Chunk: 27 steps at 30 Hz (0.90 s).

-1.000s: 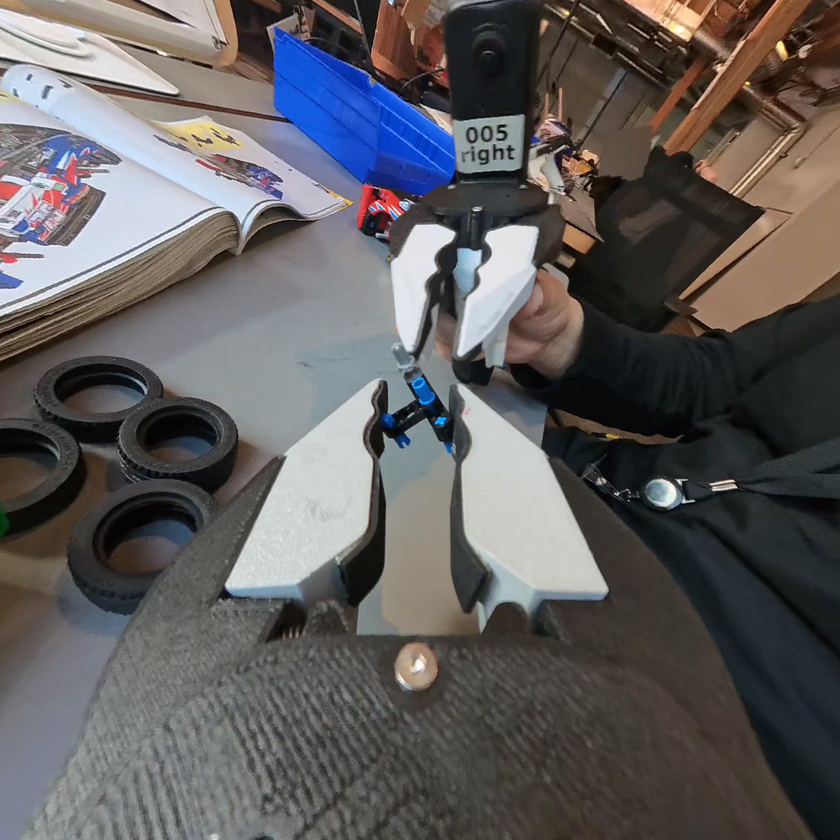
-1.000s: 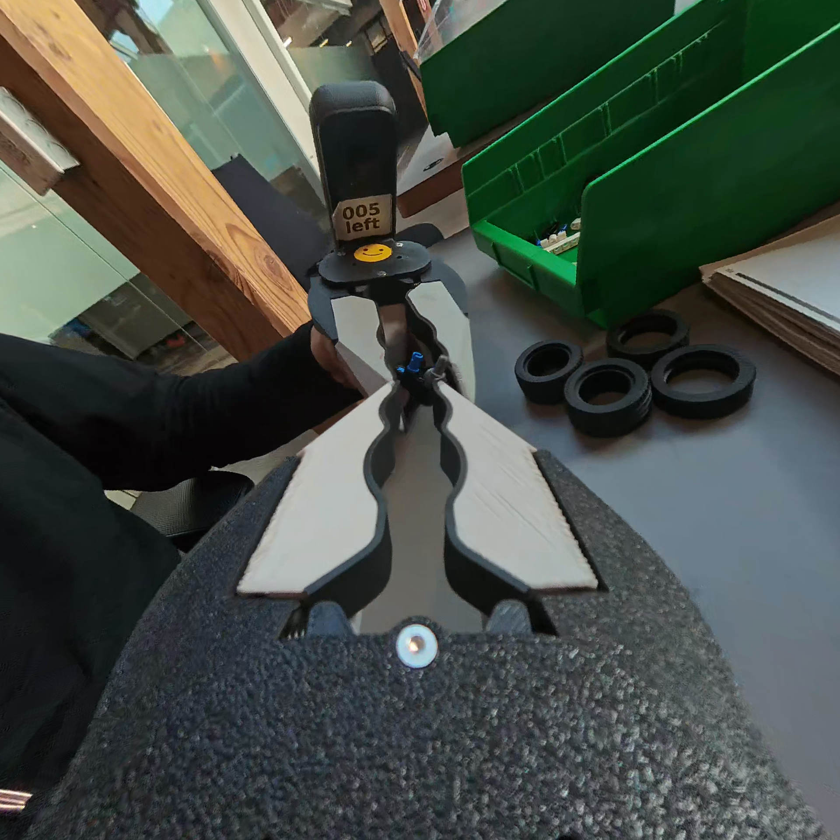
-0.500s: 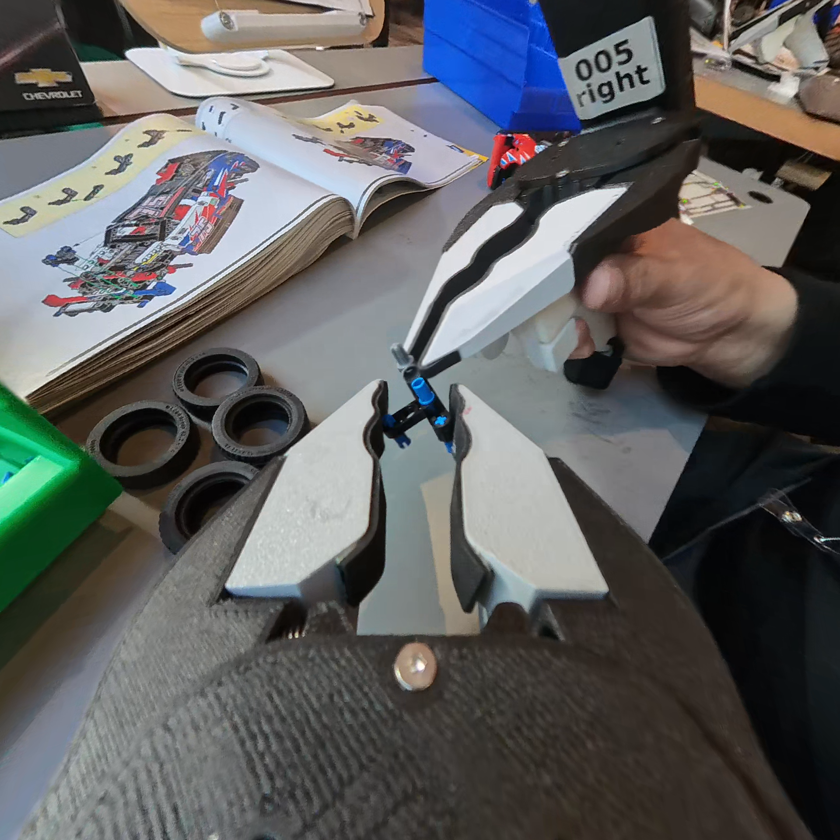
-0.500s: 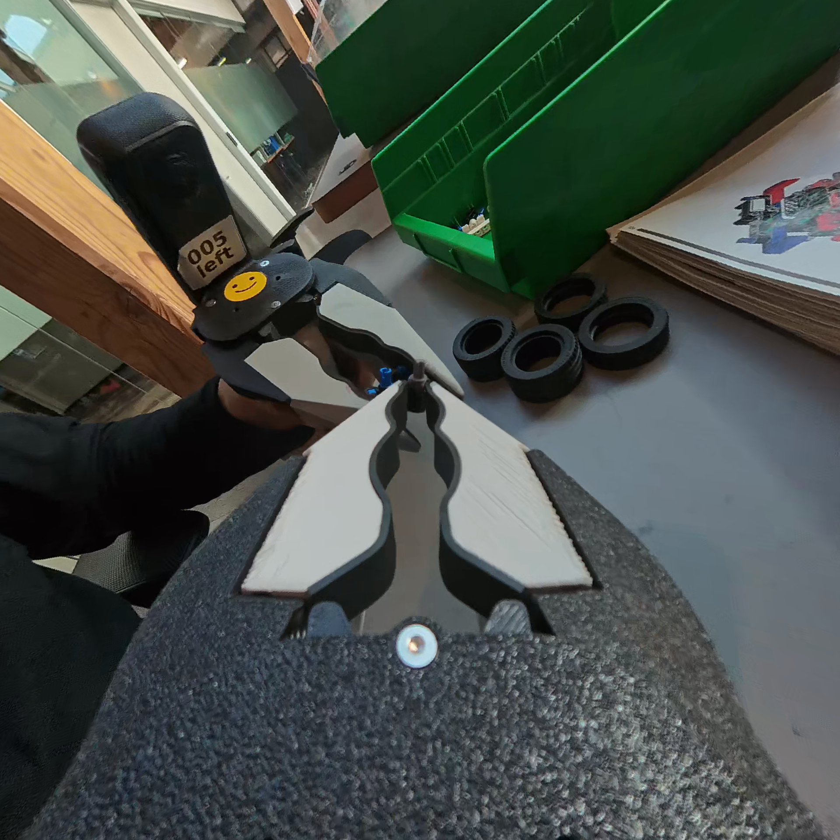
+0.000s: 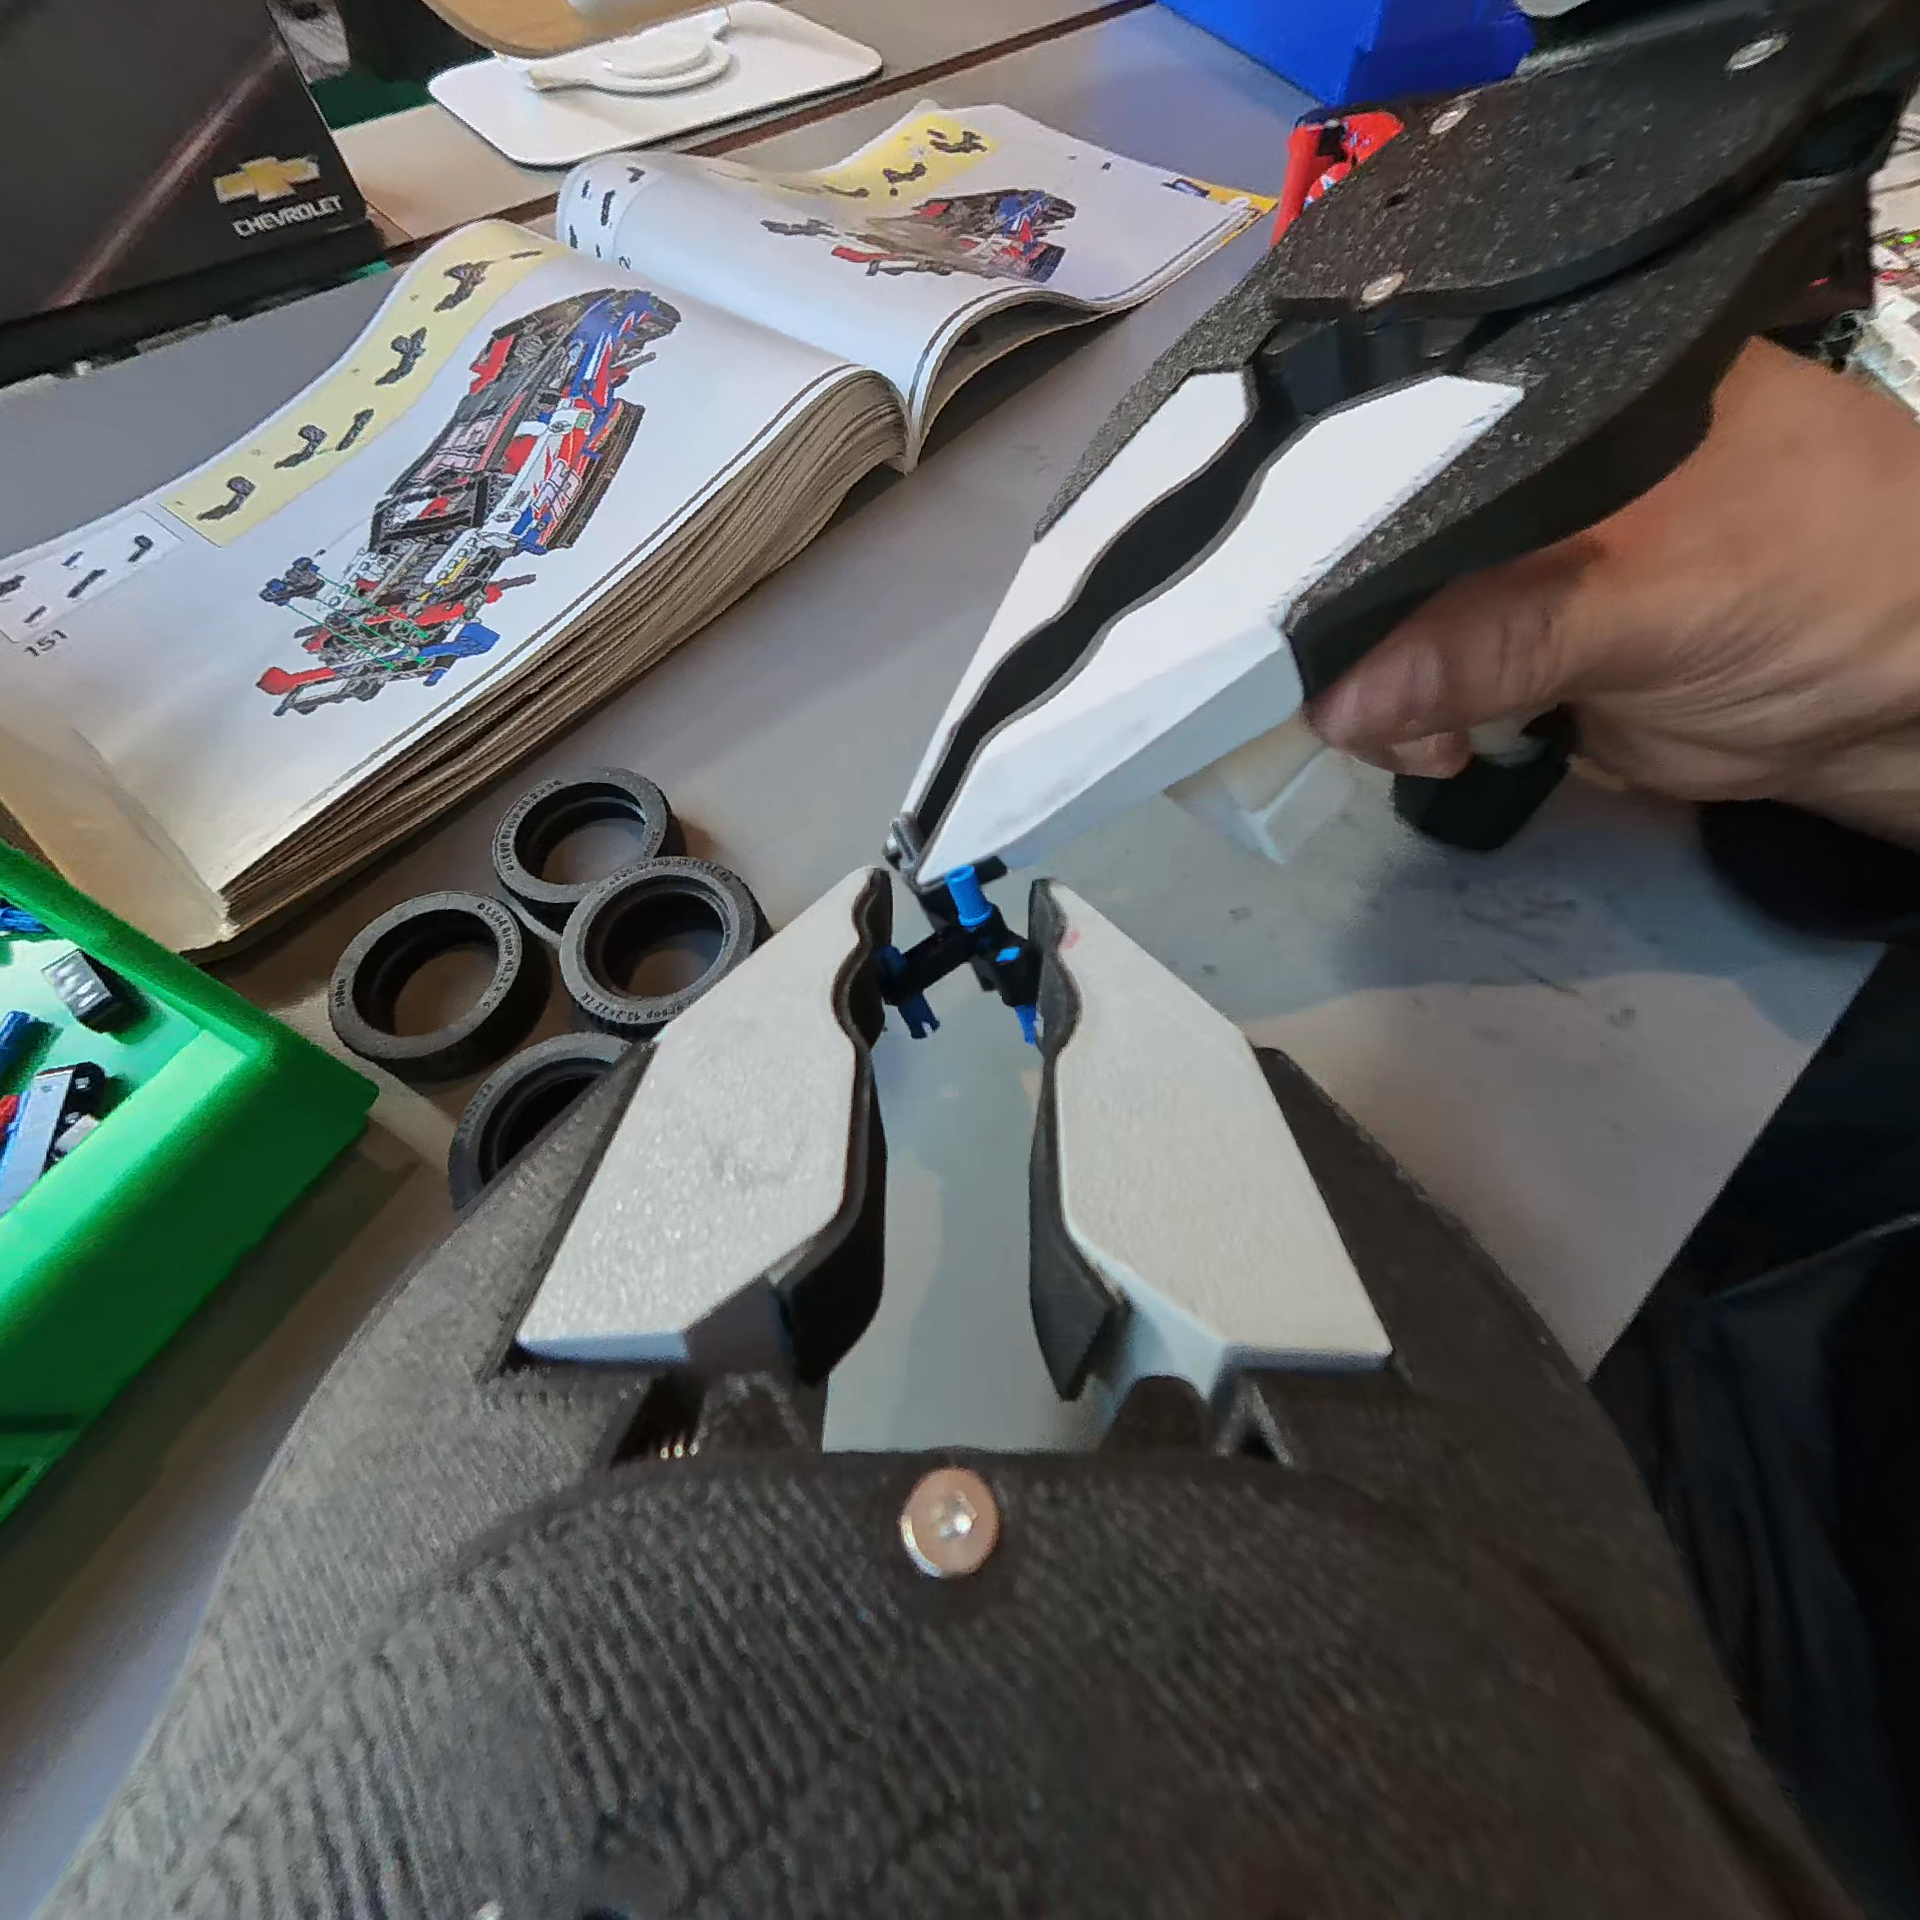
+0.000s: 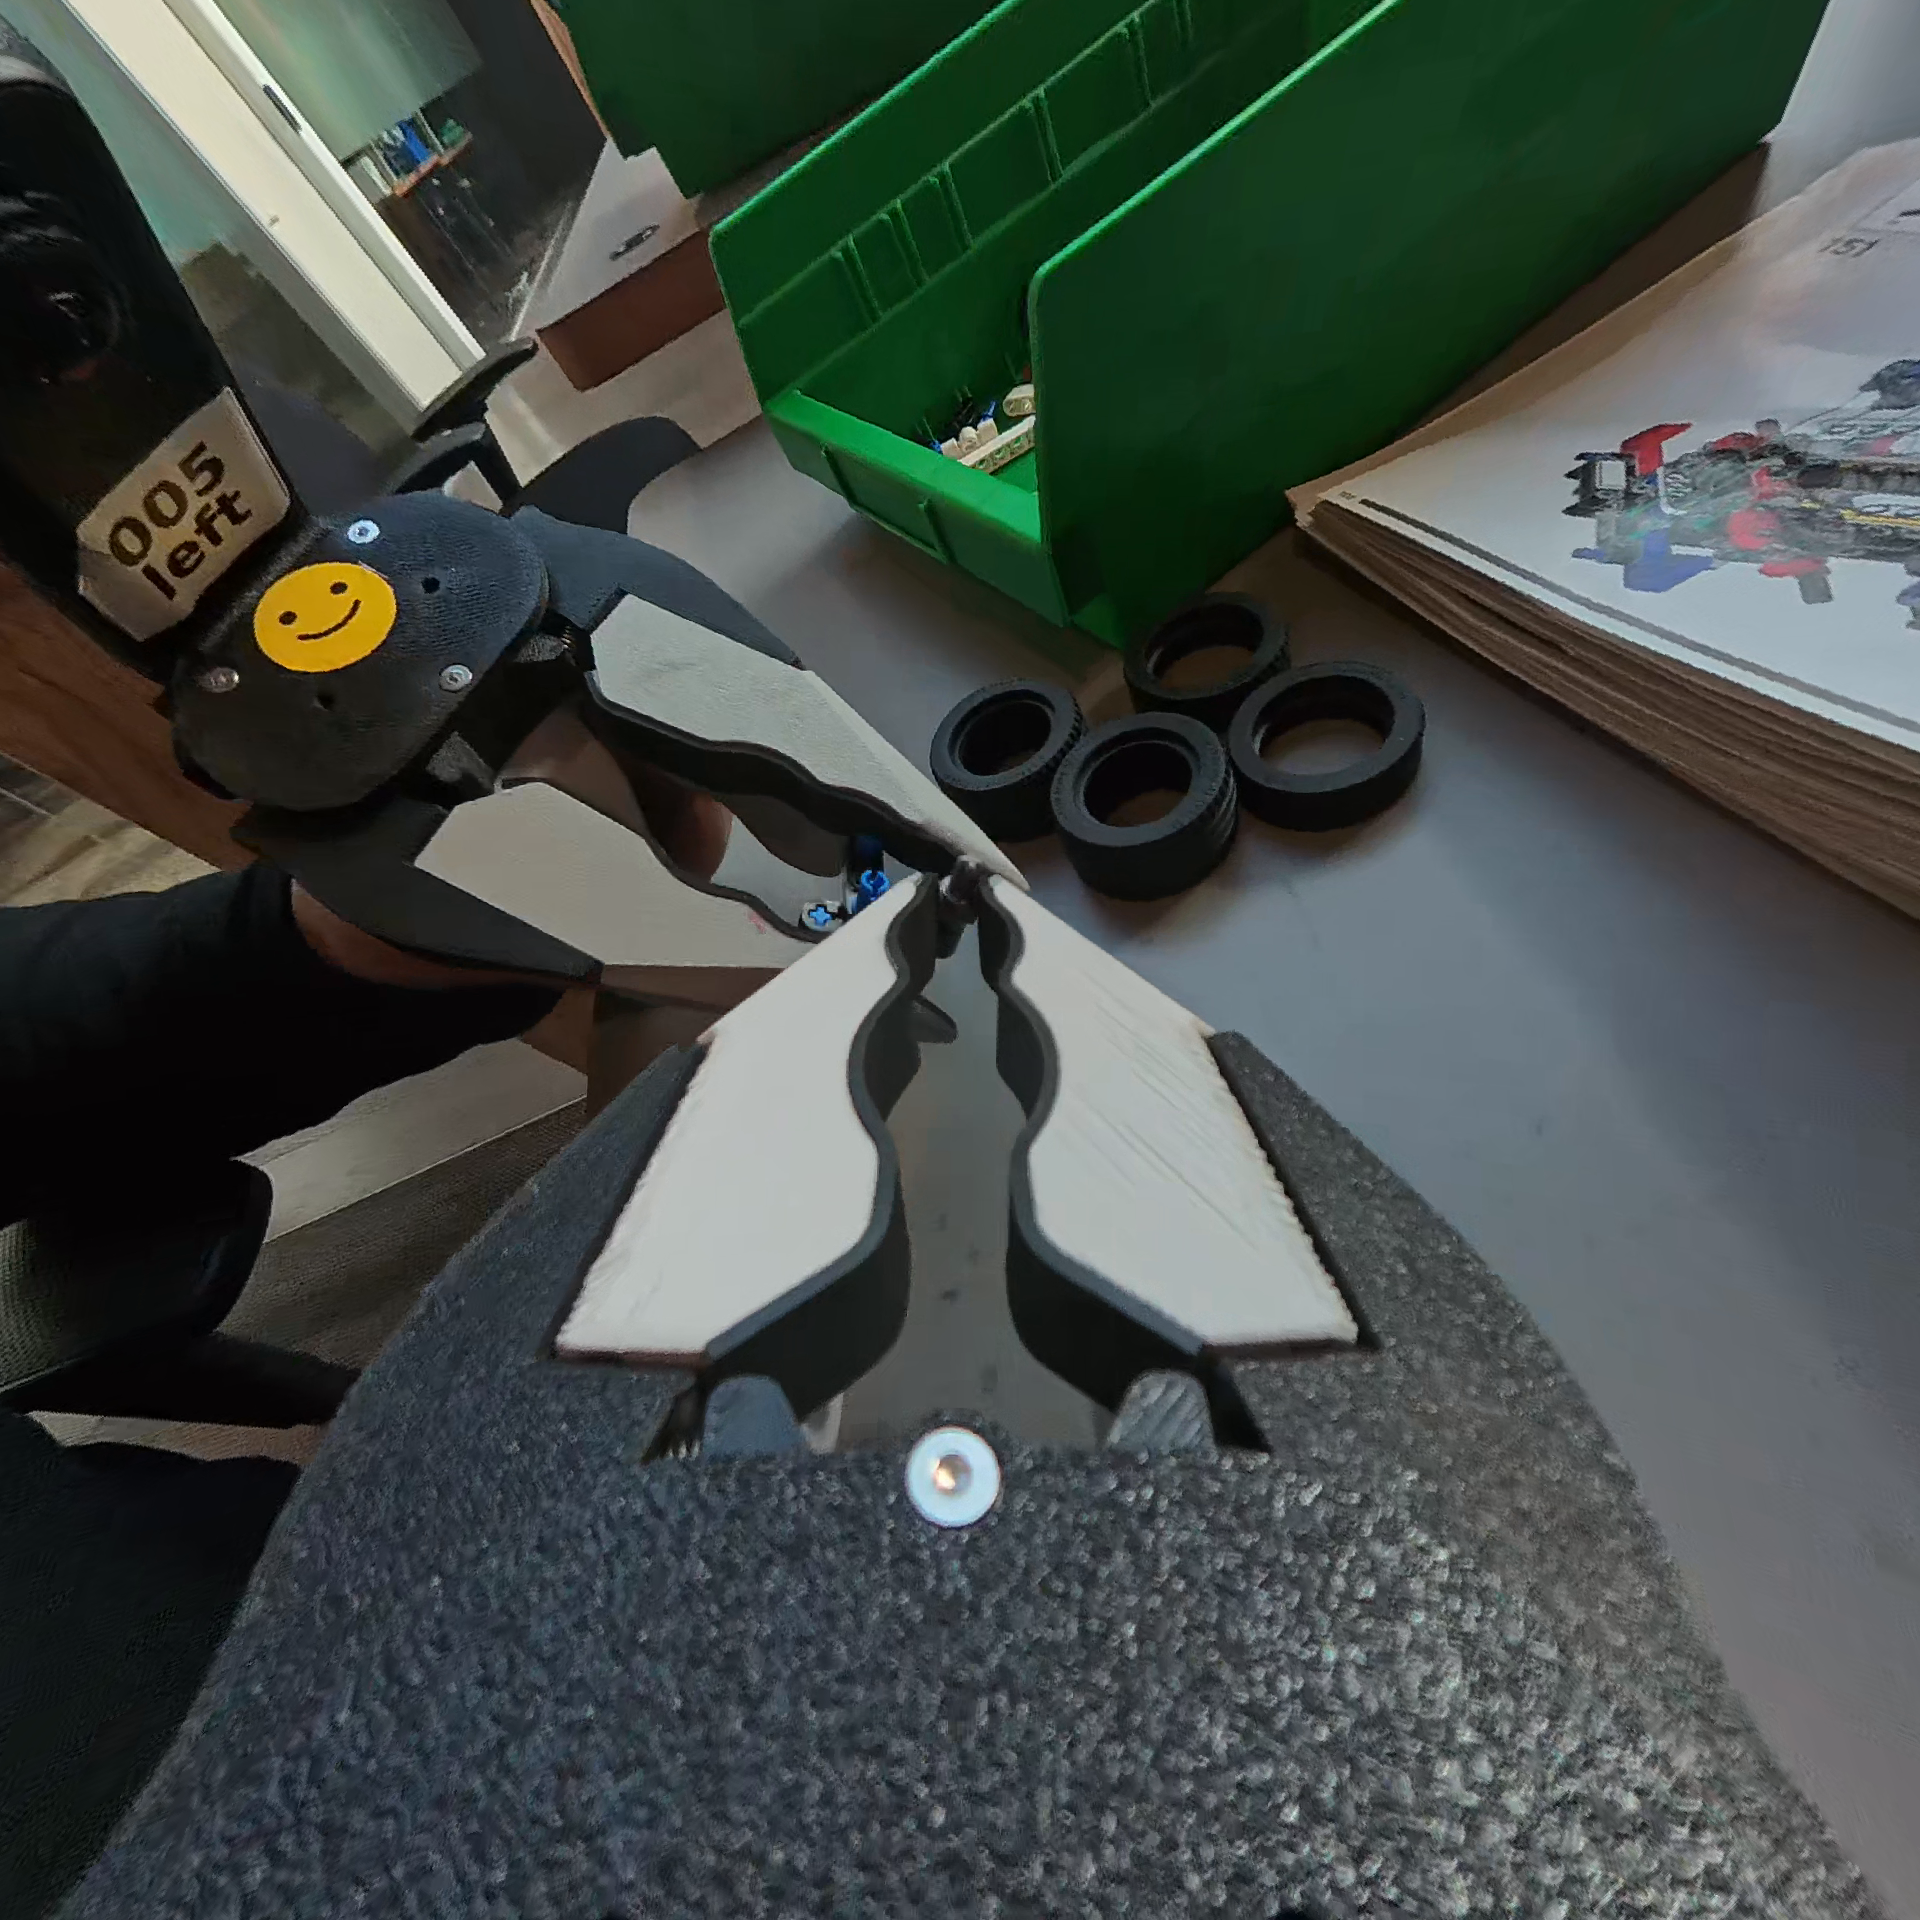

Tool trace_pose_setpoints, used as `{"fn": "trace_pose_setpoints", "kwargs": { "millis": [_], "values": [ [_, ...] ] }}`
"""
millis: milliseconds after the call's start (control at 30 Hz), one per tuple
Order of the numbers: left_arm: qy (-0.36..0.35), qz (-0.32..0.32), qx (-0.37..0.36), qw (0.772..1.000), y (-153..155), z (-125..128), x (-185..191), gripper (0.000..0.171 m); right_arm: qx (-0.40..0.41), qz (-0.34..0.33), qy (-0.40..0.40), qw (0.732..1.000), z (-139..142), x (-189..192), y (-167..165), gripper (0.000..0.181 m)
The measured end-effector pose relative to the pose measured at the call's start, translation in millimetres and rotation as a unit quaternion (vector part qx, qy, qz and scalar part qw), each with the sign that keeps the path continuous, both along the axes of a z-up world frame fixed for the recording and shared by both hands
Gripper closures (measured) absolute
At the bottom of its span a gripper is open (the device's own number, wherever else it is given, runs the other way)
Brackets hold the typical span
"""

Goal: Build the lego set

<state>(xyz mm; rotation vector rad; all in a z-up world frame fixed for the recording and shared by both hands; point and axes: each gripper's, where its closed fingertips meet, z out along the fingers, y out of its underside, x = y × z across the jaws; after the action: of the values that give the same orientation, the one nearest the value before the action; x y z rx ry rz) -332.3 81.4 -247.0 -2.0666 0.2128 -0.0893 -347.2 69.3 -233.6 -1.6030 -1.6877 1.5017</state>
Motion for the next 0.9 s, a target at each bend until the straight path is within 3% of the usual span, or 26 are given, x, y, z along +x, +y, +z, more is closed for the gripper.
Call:
{"fn": "trace_pose_setpoints", "kwargs": {
  "millis": [167,333,433,600,700,900],
  "values": [
    [0.047,0.036,-0.007,0.998,4,-4,-13,0.148,0.006,-0.025,0.023,0.999,5,-10,6,0.177],
    [0.017,0.066,0.046,0.997,12,14,-22,0.148,-0.116,-0.068,0.083,0.987,27,-20,13,0.180],
    [-0.049,0.071,0.069,0.994,18,21,-26,0.148,-0.164,-0.089,0.115,0.976,36,-27,19,0.180],
    [-0.083,0.070,0.087,0.990,22,27,-28,0.148,-0.217,-0.092,0.133,0.963,41,-30,24,0.180],
    [-0.065,0.076,0.095,0.990,27,30,-27,0.147,-0.238,-0.096,0.145,0.956,44,-29,29,0.180],
    [0.051,0.093,0.091,0.990,32,34,-31,0.148,-0.292,-0.096,0.167,0.937,52,-28,34,0.181]
  ]
}}
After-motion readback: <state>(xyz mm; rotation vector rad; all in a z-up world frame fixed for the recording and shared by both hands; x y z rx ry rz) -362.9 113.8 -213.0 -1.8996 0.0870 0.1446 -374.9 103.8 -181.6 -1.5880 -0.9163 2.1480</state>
